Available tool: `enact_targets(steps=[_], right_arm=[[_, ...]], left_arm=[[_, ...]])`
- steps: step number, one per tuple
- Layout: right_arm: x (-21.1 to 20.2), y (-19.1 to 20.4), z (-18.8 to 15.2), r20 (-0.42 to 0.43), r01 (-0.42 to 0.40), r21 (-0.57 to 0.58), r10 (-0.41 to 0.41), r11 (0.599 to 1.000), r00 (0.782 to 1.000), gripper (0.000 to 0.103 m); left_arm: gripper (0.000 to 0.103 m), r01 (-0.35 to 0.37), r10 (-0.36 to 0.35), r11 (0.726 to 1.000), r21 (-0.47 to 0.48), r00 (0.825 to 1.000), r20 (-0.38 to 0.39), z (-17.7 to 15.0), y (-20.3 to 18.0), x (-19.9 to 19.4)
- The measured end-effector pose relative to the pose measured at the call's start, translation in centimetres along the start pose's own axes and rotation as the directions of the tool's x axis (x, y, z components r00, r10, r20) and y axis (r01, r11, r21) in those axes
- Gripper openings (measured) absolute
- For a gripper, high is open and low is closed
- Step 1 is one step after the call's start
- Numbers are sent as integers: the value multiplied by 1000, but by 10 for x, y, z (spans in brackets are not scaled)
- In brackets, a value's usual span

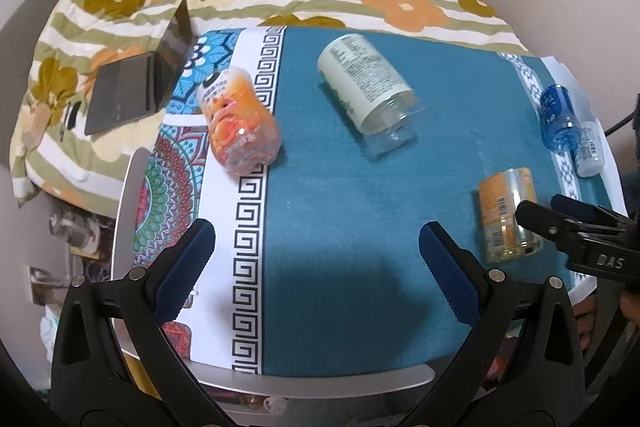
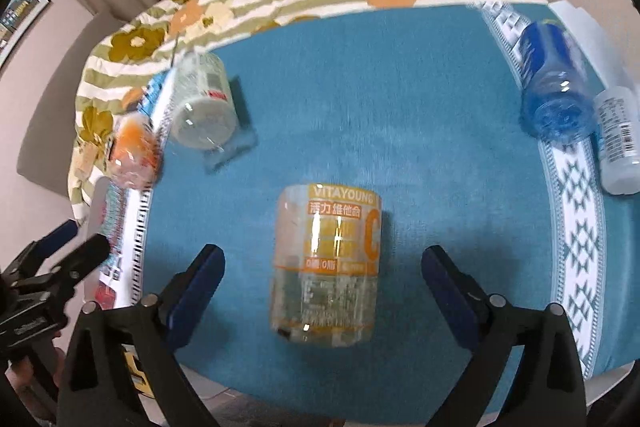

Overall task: Flip cup upright
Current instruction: 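Grasp the cup with the left gripper while the right gripper releases it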

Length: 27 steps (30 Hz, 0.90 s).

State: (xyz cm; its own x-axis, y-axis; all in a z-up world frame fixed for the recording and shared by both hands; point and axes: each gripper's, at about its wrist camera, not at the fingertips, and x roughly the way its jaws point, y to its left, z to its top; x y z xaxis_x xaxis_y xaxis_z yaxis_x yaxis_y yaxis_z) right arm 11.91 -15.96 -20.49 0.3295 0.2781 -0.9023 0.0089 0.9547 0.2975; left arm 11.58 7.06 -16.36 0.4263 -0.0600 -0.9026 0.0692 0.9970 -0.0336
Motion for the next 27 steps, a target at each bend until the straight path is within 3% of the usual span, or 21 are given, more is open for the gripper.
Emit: enact_targets(steps=[8,13,19,25,27], right_arm=[[-58,-25,-4,50,46,-56,-43,997,998,99],[-70,-54,-3,39,136,-153,-132,979,991,99],[-68,-86,-1,60,178,-274,-168,945,984,99],[-51,-109,7,33,111,-341,-106,934,994,99],[-45,-112,9,20,93,-355,-92,930,996,99]], left_arm=[[103,44,-39,997,71,997,-73,26,-58,-8],[103,75,-63,995,72,985,-161,39,-109,7],[103,40,-28,998,41,960,-277,48,-156,41],[103,-3,-1,1000,-11,925,-380,43,-173,74],[96,-15,3,1000,-26,912,-411,41,-176,84]])
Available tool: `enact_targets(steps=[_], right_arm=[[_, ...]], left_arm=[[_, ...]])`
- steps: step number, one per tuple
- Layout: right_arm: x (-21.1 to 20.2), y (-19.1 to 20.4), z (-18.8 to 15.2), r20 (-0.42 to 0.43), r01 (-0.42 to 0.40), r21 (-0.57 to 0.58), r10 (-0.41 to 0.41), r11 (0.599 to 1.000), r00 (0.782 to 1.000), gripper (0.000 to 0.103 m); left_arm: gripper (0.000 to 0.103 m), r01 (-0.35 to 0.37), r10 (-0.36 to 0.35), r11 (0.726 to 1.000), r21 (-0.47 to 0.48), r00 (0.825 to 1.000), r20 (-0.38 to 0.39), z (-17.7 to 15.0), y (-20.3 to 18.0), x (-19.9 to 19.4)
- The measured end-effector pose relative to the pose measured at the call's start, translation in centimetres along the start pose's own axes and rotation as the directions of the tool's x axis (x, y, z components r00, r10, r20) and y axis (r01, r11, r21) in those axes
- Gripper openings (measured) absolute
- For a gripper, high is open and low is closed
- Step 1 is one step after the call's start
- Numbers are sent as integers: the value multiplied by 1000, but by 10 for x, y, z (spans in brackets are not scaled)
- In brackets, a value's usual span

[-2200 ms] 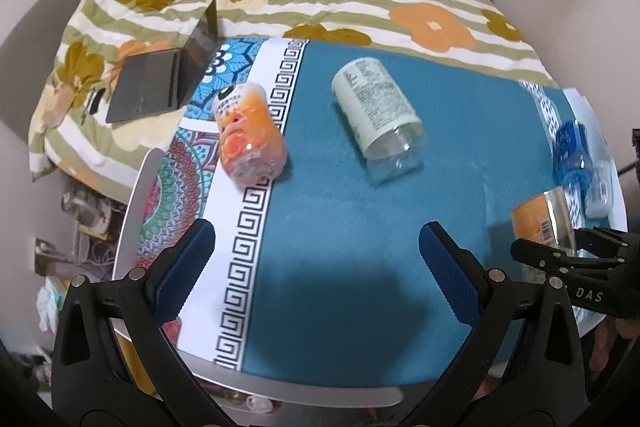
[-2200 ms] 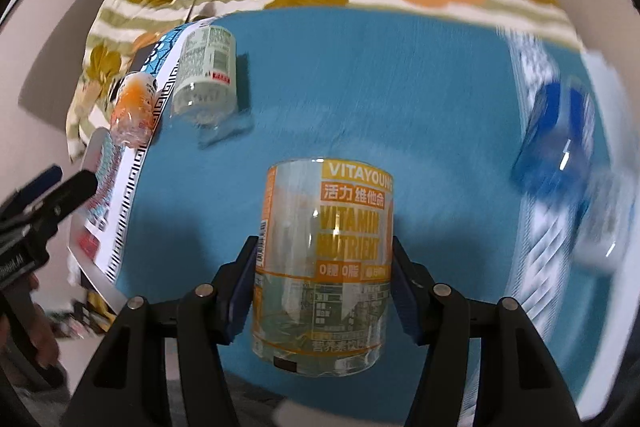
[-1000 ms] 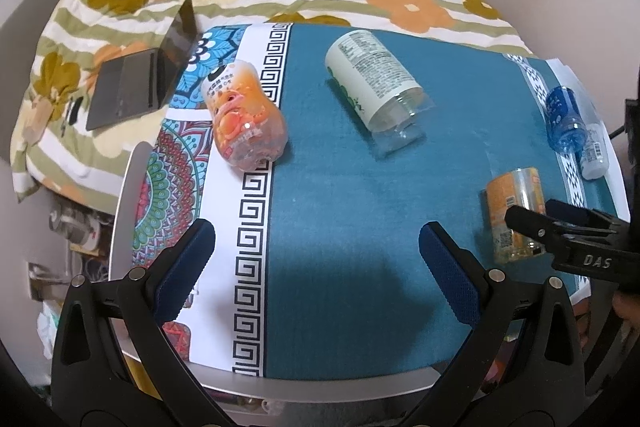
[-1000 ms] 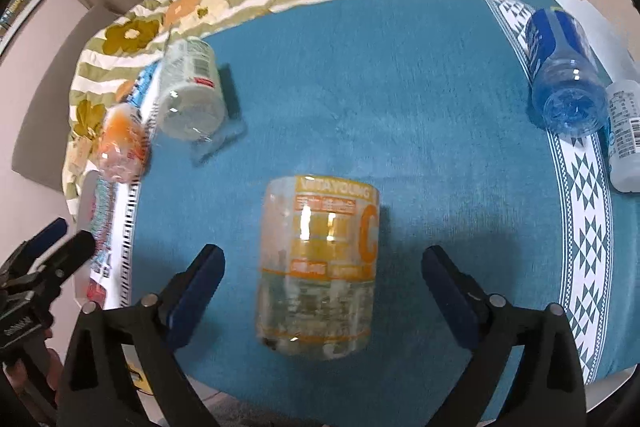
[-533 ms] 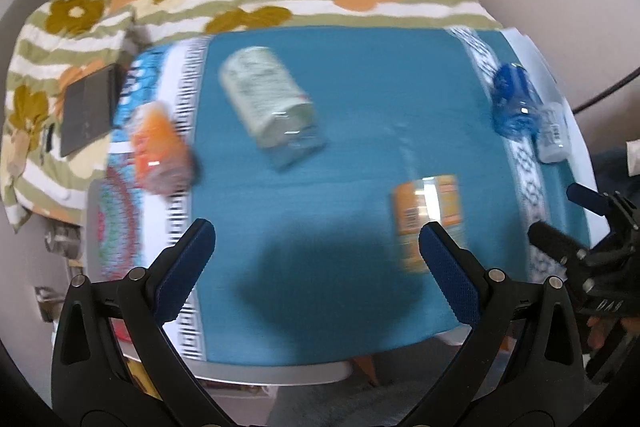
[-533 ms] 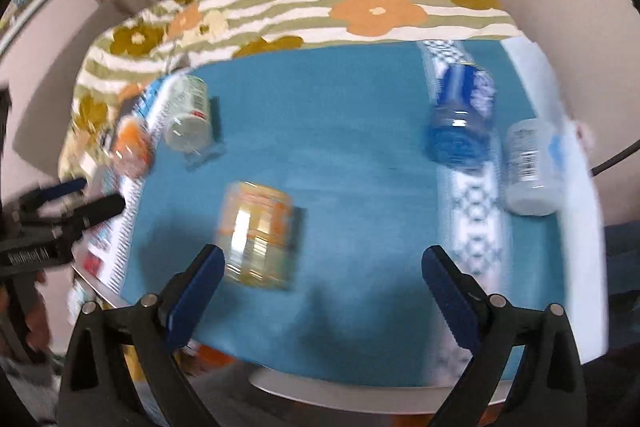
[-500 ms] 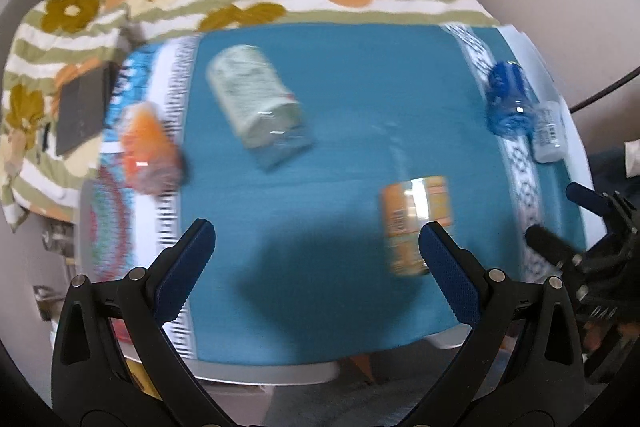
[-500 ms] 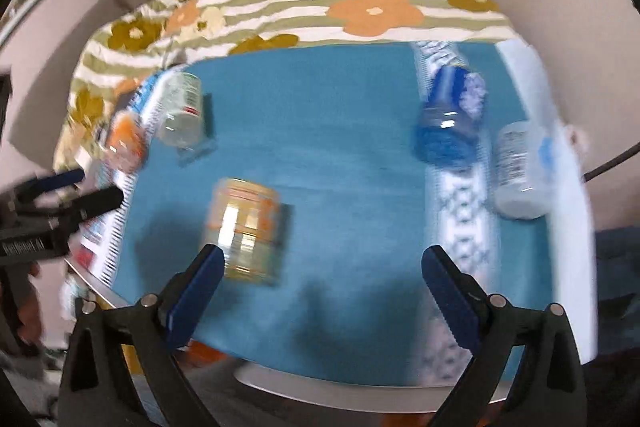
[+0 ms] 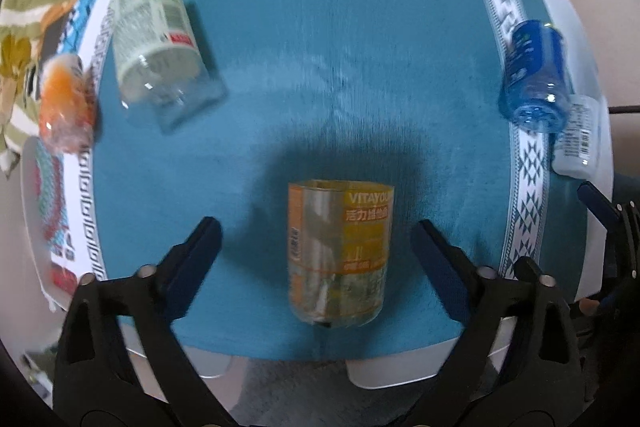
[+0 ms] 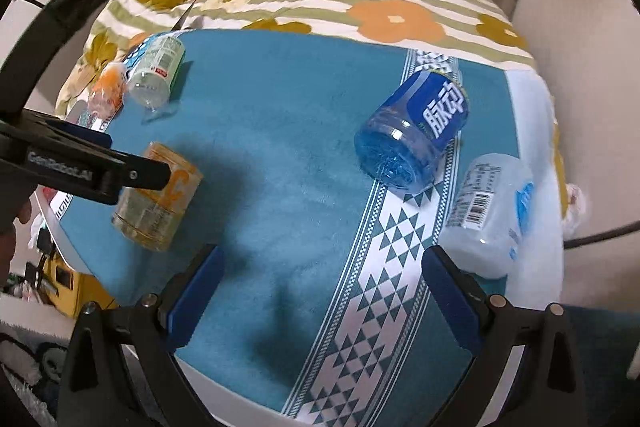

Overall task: Flip cup upright
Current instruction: 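Grasp the cup with the left gripper while the right gripper releases it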

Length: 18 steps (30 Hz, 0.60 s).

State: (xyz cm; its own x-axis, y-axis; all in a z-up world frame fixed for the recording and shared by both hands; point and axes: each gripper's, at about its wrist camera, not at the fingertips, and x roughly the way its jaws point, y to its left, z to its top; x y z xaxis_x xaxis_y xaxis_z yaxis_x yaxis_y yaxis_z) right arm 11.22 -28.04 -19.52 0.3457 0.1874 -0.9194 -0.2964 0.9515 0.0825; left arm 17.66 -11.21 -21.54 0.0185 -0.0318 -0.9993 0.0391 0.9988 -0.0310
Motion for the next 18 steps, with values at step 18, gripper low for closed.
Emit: enact_targets(steps=[18], right_arm=[[22,-17,-2,-27,-95,-14,95,995,995,99]], left_arm=[[65,10,-16,998,-58,995,-100,10,-16,28]])
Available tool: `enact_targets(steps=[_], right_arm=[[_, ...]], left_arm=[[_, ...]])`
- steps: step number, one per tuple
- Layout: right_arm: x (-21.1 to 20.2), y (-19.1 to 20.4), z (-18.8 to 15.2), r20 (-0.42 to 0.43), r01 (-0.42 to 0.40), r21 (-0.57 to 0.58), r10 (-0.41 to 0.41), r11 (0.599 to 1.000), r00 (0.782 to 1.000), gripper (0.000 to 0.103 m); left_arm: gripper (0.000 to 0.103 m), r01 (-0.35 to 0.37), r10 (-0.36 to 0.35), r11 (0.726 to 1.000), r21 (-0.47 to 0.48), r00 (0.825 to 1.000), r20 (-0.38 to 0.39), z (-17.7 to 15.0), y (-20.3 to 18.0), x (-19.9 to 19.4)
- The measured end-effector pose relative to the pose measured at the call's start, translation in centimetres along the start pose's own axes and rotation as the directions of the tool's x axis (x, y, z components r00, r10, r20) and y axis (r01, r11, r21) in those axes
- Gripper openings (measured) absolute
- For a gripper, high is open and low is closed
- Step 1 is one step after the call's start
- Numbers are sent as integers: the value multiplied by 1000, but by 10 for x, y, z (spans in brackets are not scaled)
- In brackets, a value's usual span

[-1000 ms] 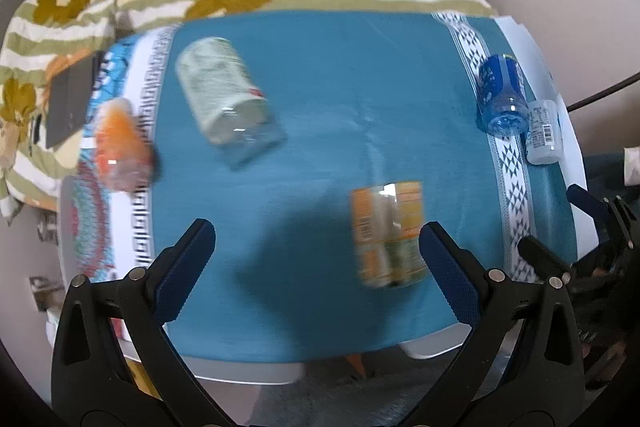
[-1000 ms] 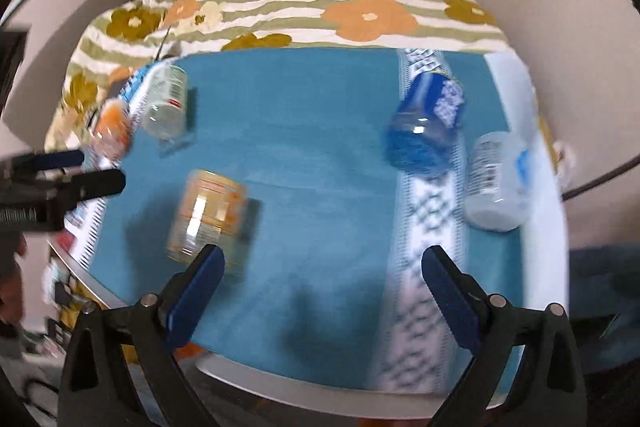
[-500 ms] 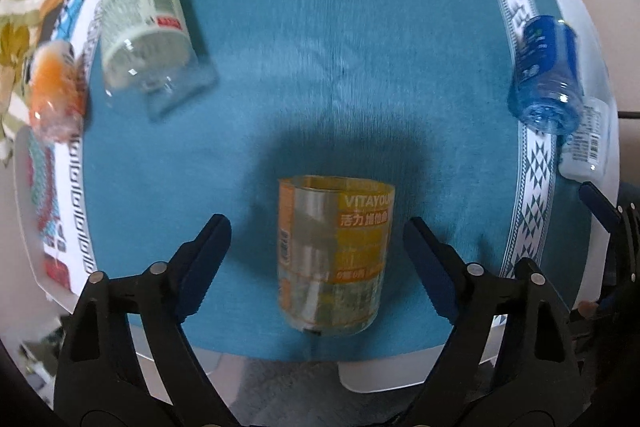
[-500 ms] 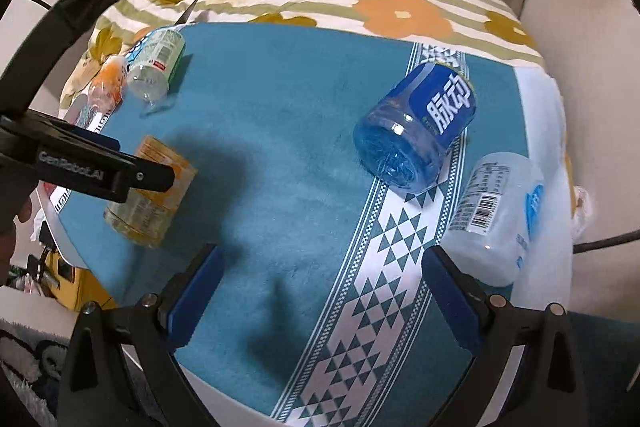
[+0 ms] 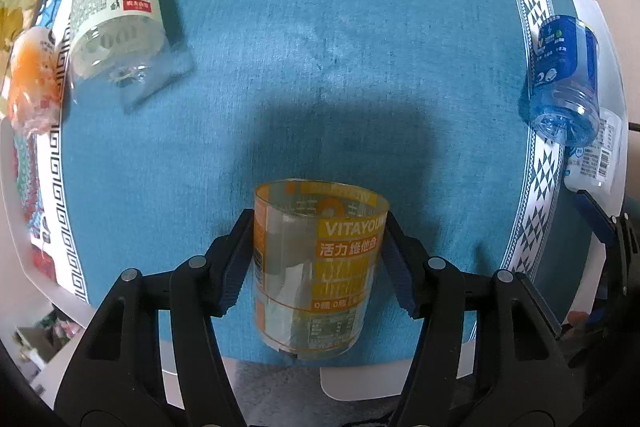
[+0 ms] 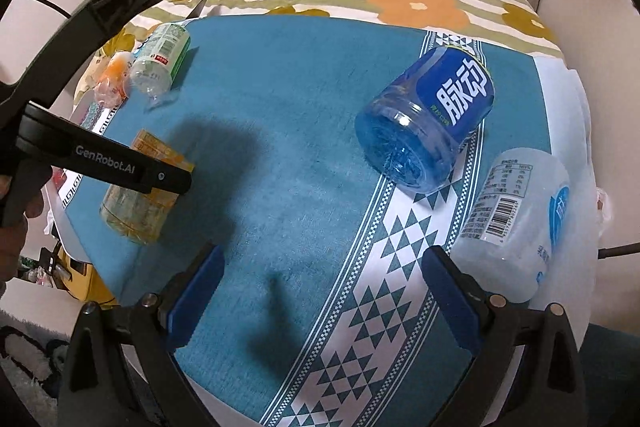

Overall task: Flip cup upright
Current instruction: 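Grasp the cup with the left gripper while the right gripper releases it, then rotate the cup with the left gripper and set it upright on the cloth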

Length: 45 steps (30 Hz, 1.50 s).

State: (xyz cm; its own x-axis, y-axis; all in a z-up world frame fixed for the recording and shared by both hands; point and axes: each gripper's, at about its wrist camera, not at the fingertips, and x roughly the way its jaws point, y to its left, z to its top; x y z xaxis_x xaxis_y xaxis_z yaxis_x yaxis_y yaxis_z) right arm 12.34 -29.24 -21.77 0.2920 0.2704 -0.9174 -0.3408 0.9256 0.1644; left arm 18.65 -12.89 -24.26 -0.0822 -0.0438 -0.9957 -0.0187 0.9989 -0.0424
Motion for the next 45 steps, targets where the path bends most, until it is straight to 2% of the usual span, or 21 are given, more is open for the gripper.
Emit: enact_targets(steps=[7,10,13,14,16,19,21,23,26,28,30,33,41,45], right_arm=[[-8,-1,-2,13,2,20,-3,1000,1000,99],[-16,1,-2,31,8,23,-9,1000,999,99],[-26,6,-2,54,13,25,-14,1000,998,99],[-28,7,-2,60,14,24,-15,1000,998,99],[-34,11,-2,76,19,26,-21,999,997,99],[-36,17,-4,90,25,30,-27,999,996,99],[-35,19,-5,95,28,31,-30,999,995,99],[-33,22,-8,102,39,33,-42,999,994,99],[-29,25,-12,103,59,30,-62,998,993,99],[-25,25,-14,101,73,36,-76,997,992,99],[-22,24,-15,99,75,48,-79,996,992,99],[-20,23,-15,94,71,59,-76,996,993,99],[-21,28,-15,94,63,42,-67,997,993,99],[-22,27,-14,96,56,43,-60,997,994,99]], left_arm=[[64,24,-24,1000,10,999,37,-3,-1,-17],[64,47,-48,999,20,995,88,-8,3,-32],[64,65,-72,997,42,980,185,-14,8,-52],[64,58,-69,997,56,969,236,-17,9,-59],[64,30,-61,995,91,933,355,-23,10,-69],[64,-4,-58,993,120,859,508,-29,20,-77],[64,5,-77,992,125,811,580,-30,24,-75],[64,22,-97,992,125,770,631,-32,29,-69],[64,34,-111,991,126,728,677,-33,32,-60],[64,15,-100,991,130,727,679,-34,28,-49],[64,13,-103,991,133,712,694,-37,27,-45],[64,7,-101,991,136,711,696,-44,23,-42],[64,15,-94,992,125,747,658,-57,24,-39],[65,-9,-70,993,117,756,651,-61,21,-37]])
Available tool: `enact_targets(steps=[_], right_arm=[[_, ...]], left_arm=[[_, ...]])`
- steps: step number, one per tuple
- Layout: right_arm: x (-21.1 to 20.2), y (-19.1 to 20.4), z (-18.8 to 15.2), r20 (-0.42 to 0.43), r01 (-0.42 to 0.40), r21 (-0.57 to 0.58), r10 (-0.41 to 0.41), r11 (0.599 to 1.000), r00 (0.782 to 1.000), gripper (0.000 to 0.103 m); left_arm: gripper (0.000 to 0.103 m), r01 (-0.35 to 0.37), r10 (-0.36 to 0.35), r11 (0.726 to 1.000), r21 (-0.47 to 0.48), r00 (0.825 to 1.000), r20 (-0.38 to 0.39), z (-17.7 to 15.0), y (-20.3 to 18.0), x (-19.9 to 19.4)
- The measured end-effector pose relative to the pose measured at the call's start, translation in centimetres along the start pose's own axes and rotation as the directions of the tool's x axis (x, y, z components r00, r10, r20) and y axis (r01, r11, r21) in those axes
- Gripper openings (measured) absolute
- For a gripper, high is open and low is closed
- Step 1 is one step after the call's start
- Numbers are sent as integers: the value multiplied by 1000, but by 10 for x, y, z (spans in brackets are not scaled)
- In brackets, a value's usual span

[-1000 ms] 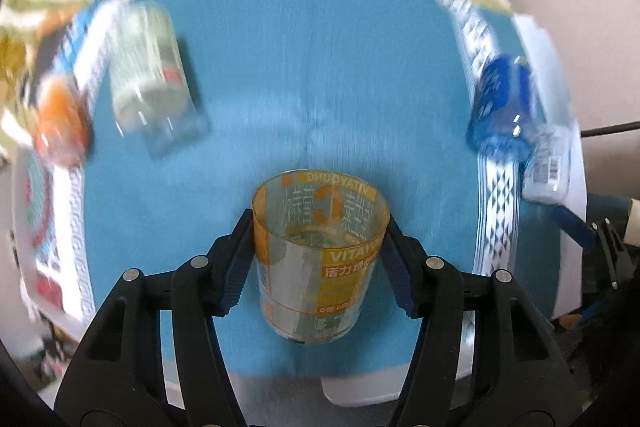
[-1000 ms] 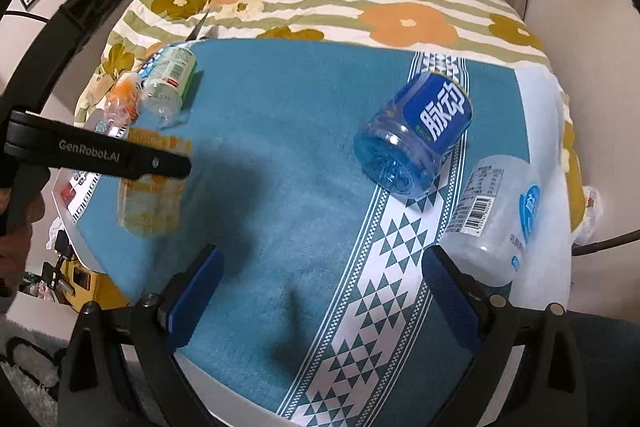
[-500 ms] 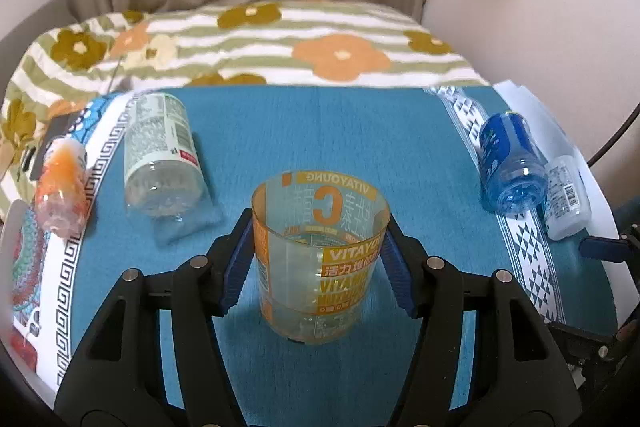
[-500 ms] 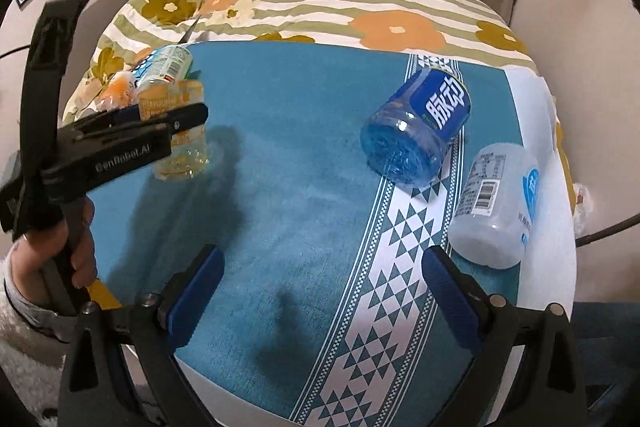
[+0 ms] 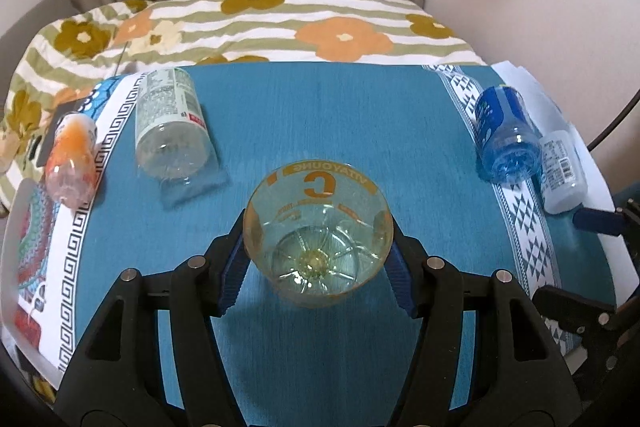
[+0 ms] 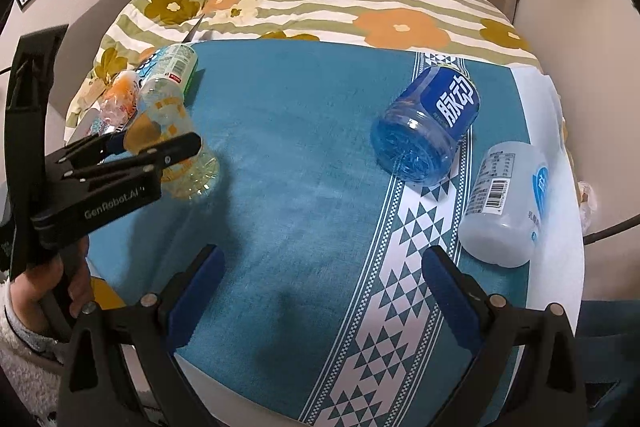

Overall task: Flip cup upright
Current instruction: 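Rotate the cup with the left gripper and set it upright on the cloth, then open the left gripper and lift it away from the cup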

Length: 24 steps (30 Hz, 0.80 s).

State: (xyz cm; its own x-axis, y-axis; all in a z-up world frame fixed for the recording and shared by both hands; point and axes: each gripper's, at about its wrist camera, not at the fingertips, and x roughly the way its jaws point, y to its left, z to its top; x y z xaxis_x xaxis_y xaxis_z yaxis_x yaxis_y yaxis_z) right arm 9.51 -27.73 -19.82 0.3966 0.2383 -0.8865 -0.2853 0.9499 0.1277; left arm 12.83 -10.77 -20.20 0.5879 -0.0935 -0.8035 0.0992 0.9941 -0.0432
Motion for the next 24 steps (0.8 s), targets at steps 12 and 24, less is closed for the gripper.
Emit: enact_targets(steps=[12,24], right_arm=[[-4,-4,-2,12,4,4,-4,1000,1000,99],[-63,5,9,123,46,48,-51,998,991,99]], left_arm=[[99,-36,36,999,13,999,6,-2,-3,-1],[99,-40,40,999,0,998,54,20,10,-93]])
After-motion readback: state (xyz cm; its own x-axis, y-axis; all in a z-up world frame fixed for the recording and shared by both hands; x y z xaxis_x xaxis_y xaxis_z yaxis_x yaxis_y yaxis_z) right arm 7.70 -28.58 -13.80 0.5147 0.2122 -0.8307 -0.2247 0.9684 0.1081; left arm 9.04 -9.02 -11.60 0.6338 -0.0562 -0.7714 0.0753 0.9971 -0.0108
